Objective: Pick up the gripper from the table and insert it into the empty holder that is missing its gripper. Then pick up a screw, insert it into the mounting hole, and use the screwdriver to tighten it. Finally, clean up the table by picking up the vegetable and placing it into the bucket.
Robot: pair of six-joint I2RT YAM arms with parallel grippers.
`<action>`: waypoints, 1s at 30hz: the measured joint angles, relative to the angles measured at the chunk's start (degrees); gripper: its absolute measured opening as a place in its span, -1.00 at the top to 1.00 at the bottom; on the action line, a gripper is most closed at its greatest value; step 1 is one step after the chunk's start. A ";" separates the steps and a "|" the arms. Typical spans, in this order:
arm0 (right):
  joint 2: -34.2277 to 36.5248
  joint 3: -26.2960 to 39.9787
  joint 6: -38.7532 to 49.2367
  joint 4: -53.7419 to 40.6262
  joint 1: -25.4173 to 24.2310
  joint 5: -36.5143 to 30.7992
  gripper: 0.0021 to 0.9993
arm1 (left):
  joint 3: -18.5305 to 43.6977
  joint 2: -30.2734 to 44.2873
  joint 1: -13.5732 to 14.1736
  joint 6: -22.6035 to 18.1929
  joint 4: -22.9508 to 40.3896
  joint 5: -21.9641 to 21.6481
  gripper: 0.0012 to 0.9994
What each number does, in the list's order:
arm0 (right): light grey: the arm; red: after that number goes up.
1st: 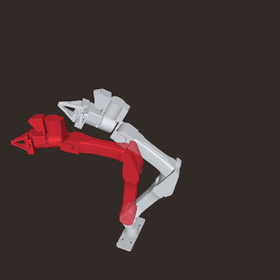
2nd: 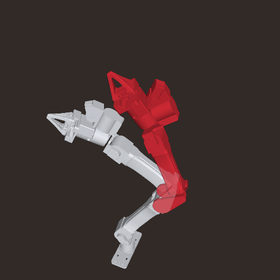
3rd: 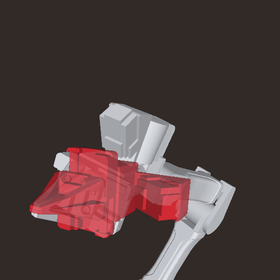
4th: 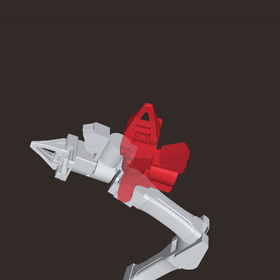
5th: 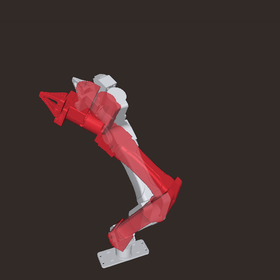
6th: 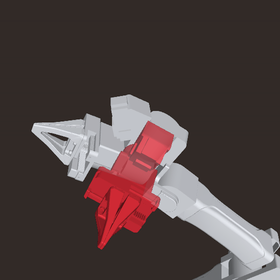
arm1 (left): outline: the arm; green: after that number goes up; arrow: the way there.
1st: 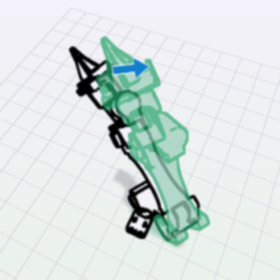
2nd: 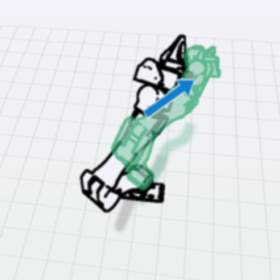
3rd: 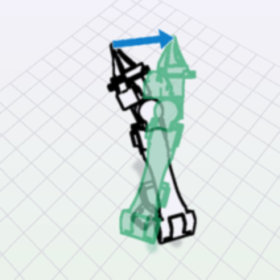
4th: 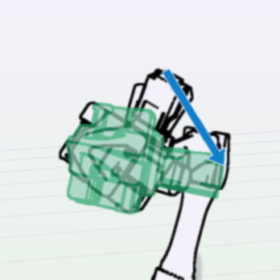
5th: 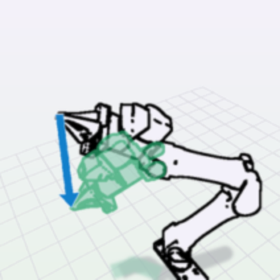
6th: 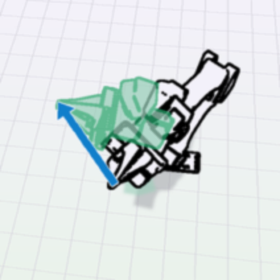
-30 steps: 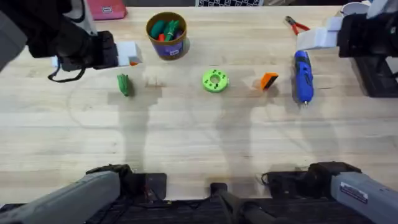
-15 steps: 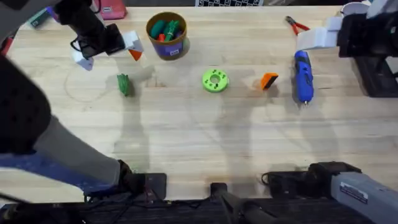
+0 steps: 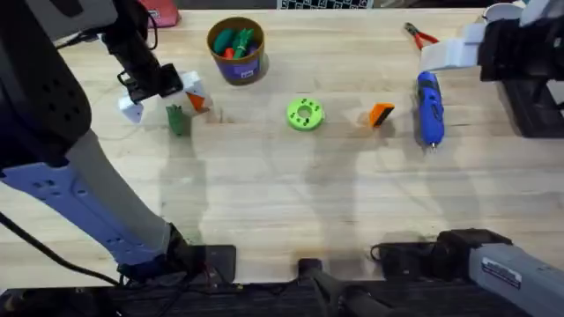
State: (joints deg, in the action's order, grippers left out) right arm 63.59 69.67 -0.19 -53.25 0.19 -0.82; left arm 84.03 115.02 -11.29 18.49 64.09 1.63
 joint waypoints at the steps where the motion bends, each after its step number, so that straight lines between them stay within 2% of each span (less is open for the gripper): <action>1: 0.00 0.02 0.00 -0.01 0.01 0.00 -0.99 | 0.02 0.00 -0.12 -0.01 0.21 -0.20 -0.98; 3: 0.00 0.02 0.00 0.00 0.00 0.00 -0.99 | 0.02 0.00 -0.21 -0.01 0.46 -0.38 -0.90; 5: 0.02 0.02 0.00 0.00 0.00 0.00 -0.99 | 0.02 0.00 -0.21 -0.06 0.73 -0.63 -0.64; 10: 0.01 0.02 0.00 0.00 0.00 0.00 -0.99 | 0.02 0.00 -0.21 -0.22 0.78 -1.25 0.90; 11: 0.02 0.02 0.00 0.00 0.00 0.00 -0.99 | 0.02 0.00 -0.21 -0.22 0.82 -1.39 0.97; 24: 0.00 0.02 0.00 0.00 0.00 0.00 -0.99 | 0.02 -0.17 -0.21 -0.23 1.38 -1.42 0.98; 30: 0.02 0.02 0.00 0.00 0.00 0.00 -0.99 | 0.02 -7.04 -0.21 -0.23 1.52 -1.40 0.98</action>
State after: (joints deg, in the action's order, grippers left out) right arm 63.61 69.69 -0.19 -53.25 0.19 -0.82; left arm 84.05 107.98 -11.51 18.26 65.61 0.22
